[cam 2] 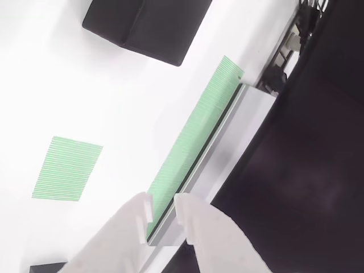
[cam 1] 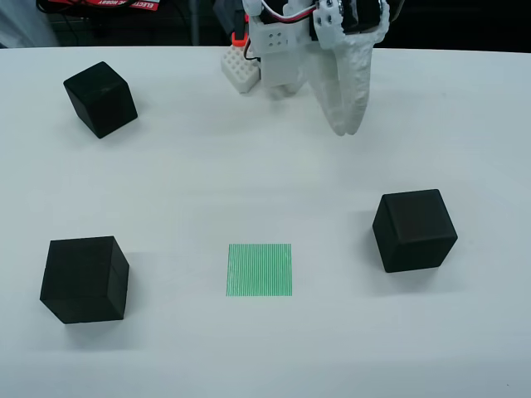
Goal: Stack 3 Blocks on the chosen place.
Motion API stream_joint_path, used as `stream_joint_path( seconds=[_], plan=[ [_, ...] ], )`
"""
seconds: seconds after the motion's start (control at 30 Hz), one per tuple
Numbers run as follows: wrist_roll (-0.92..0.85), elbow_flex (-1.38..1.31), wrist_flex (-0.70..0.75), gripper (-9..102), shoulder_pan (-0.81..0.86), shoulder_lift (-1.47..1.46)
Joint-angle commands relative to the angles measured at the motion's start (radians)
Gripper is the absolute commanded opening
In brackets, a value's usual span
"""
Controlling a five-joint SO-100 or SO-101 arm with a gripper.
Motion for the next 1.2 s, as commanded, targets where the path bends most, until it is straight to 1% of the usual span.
stream_joint_path(
  seconds=[0.0, 0.17, 0.37, 0.57, 0.63, 0.7, 0.83, 0.97, 1.0, 1.07, 1.17],
  plan=[
    [-0.063, -0.072, 0.032, 0, 0.0, -0.043],
    [-0.273, -0.081, 0.089, 0, -0.003, -0.107],
    [-0.364, -0.112, 0.092, 0, -0.008, -0.15],
    [-0.497, -0.173, 0.083, 0, -0.02, -0.225],
    [-0.502, -0.202, 0.091, 0, -0.023, -0.261],
    [-0.552, -0.242, 0.137, 1, -0.026, -0.296],
    [-0.632, -0.334, 0.247, 12, -0.041, -0.37],
    [-0.681, -0.402, 0.324, 14, -0.077, -0.449],
    [-0.699, -0.417, 0.351, 17, -0.089, -0.472],
    [-0.713, -0.454, 0.391, 31, -0.109, -0.523],
    [-0.761, -0.506, 0.428, 34, -0.117, -0.597]
  ],
)
